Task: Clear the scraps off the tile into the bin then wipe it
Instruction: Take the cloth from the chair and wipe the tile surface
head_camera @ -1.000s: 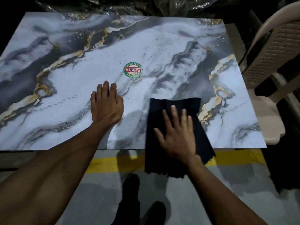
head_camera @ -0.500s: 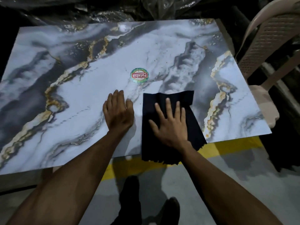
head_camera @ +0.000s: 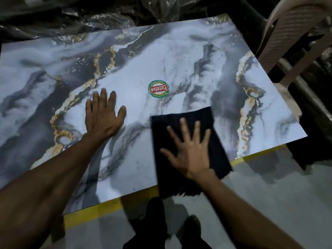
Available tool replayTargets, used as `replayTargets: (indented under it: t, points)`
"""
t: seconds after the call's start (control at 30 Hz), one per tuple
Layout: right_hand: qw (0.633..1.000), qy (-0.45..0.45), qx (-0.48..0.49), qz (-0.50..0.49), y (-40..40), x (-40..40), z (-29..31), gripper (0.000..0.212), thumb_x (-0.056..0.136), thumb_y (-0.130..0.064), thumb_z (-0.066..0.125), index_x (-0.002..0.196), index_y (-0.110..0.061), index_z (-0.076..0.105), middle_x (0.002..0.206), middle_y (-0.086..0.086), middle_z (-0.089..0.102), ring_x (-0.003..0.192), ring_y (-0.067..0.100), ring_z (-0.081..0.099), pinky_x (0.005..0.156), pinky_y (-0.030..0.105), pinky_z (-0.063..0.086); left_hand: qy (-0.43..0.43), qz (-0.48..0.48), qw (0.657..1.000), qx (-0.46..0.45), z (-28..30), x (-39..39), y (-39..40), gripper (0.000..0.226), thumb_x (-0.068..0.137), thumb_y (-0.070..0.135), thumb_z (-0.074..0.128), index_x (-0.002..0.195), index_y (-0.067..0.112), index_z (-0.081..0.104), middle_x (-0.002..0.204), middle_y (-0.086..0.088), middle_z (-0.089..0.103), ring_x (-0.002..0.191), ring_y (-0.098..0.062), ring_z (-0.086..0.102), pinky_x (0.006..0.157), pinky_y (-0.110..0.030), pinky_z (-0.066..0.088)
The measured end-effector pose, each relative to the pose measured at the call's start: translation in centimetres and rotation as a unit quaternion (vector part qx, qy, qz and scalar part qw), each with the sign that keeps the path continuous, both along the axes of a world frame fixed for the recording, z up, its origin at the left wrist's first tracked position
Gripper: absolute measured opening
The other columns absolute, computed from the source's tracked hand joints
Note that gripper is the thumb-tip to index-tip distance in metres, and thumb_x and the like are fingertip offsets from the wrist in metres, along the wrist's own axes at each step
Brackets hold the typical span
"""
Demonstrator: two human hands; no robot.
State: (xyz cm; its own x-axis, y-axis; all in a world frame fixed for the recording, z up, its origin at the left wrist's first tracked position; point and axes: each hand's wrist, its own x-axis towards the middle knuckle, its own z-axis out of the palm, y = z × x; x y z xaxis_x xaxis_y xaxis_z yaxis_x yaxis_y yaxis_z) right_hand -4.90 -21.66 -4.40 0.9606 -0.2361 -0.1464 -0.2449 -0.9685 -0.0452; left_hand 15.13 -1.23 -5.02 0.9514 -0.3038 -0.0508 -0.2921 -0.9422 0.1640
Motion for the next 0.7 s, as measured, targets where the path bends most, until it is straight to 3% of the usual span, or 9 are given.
replayTargets:
  t: [0.1,0.2,0.27,0.33,0.43,0.53,0.6,0.7]
  points:
    - [0.993,-0.060,0.042,0.096,7.5,-0.8,-0.9,0.065,0.090,-0.063,0.039,0.149,-0.038,0.032,0.162,0.009,0.018,0.145,0.051,0.012,0.109,0.069,0.019,0.002,0.006,1.000,-0.005,-0.3,0.1,-0.1,0.065,0.095,0.054,0.022,0.153,0.024,0.020,0.163,-0.007,0.011,0.150,-0.028,0.005,0.120,-0.047,0.003]
    - [0.984,-0.061,0.054,0.157,8.7,-0.7,-1.3,0.057,0.095,-0.053,0.039,0.149,-0.035,0.034,0.161,0.006,0.022,0.146,0.046,0.015,0.114,0.061,0.020,0.007,0.012,1.000,-0.013,-0.1,0.2,-0.2,0.059,0.099,0.048,0.023,0.153,0.024,0.020,0.163,-0.006,0.011,0.150,-0.026,0.004,0.121,-0.047,0.003]
    - [0.990,-0.052,0.044,0.126,5.5,0.1,-1.4,0.054,0.095,-0.049,0.037,0.146,-0.030,0.042,0.158,0.007,0.031,0.142,0.047,0.027,0.113,0.058,0.027,0.005,0.010,1.000,-0.014,-0.1,0.2,-0.2,0.058,0.099,0.046,0.024,0.152,0.023,0.021,0.162,-0.006,0.013,0.150,-0.027,0.006,0.120,-0.048,0.005]
    - [0.998,-0.046,0.016,0.029,0.0,1.4,-1.4,0.057,0.094,-0.047,0.031,0.144,-0.023,0.046,0.154,0.011,0.037,0.136,0.051,0.035,0.108,0.060,0.032,0.007,0.007,1.000,-0.017,0.0,0.2,-0.1,0.058,0.098,0.047,0.023,0.151,0.023,0.021,0.162,-0.007,0.014,0.149,-0.028,0.008,0.120,-0.049,0.006]
    - [0.992,-0.015,-0.016,-0.126,-9.1,2.9,-0.8,0.067,0.096,-0.050,0.017,0.151,-0.016,0.035,0.158,0.015,0.026,0.140,0.053,0.024,0.113,0.060,0.022,0.008,0.012,1.000,-0.024,0.0,0.2,-0.1,0.060,0.097,0.048,0.021,0.151,0.023,0.022,0.162,-0.007,0.015,0.149,-0.027,0.008,0.120,-0.048,0.006]
    - [0.971,0.022,0.018,-0.238,-13.2,4.8,0.0,0.066,0.099,-0.051,0.013,0.156,-0.018,0.017,0.163,0.012,0.006,0.146,0.048,0.005,0.119,0.057,0.008,-0.018,0.006,1.000,-0.025,-0.2,0.2,0.0,0.060,0.096,0.047,0.022,0.150,0.020,0.027,0.160,-0.011,0.021,0.148,-0.032,0.014,0.119,-0.050,0.011]
    - [0.970,0.015,0.009,-0.243,-10.8,6.0,-0.1,0.067,0.098,-0.051,0.013,0.156,-0.017,0.016,0.163,0.014,0.005,0.146,0.049,0.005,0.118,0.058,0.007,-0.030,-0.003,0.999,-0.019,-0.3,0.2,0.0,0.060,0.097,0.046,0.022,0.149,0.018,0.029,0.158,-0.014,0.025,0.146,-0.035,0.019,0.117,-0.052,0.014]
    - [0.996,-0.022,0.001,-0.090,-0.9,5.3,-0.6,0.067,0.095,-0.050,0.021,0.151,-0.014,0.034,0.158,0.018,0.023,0.142,0.052,0.020,0.116,0.059,0.018,-0.046,-0.011,0.999,-0.007,-0.5,0.3,0.2,0.056,0.099,0.042,0.022,0.147,0.016,0.032,0.155,-0.016,0.030,0.144,-0.037,0.023,0.114,-0.053,0.019]
